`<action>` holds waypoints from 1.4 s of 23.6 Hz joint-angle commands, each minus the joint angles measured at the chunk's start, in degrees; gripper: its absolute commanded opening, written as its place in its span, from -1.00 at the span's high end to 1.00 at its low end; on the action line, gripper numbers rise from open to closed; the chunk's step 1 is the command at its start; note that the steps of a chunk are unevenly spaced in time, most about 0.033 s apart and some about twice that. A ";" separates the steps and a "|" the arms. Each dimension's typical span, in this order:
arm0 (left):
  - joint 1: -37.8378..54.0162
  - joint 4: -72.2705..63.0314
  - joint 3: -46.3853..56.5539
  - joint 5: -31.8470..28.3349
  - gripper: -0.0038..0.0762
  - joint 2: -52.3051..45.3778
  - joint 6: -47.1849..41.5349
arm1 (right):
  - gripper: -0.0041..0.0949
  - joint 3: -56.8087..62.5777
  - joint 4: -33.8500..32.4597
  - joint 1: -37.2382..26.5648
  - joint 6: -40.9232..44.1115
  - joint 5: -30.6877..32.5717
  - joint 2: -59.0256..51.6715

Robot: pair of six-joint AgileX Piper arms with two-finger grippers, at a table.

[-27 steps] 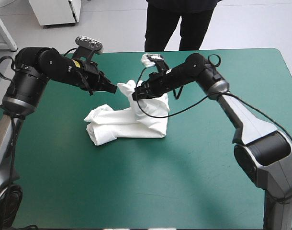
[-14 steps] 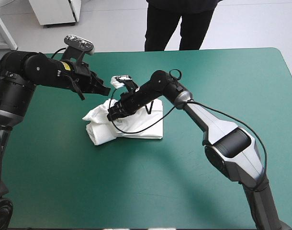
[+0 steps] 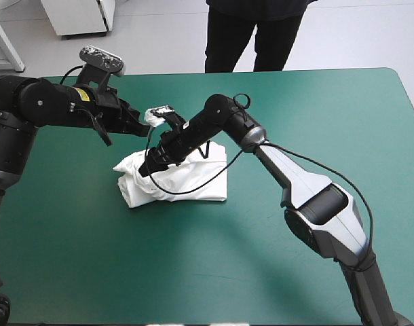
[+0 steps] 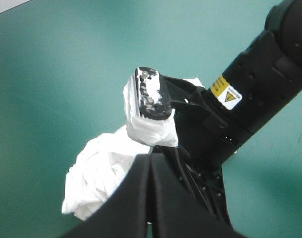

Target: Fold the cloth

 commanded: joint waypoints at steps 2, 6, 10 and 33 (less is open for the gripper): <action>-0.03 -0.90 -1.34 1.58 0.96 -3.42 -0.32 | -0.22 -8.39 -4.26 -1.01 2.96 2.76 -3.98; -0.03 -0.68 -1.34 1.58 0.96 -4.62 -0.32 | -0.22 -10.98 -17.20 -4.60 10.36 2.76 -5.80; -0.03 -0.43 -1.34 1.58 0.96 -5.29 -0.32 | -0.22 -8.79 -19.26 -10.58 13.14 2.86 -8.83; -0.03 0.63 -1.34 1.58 0.96 -5.54 -0.32 | -0.22 17.13 -7.96 -18.19 7.31 2.73 -7.35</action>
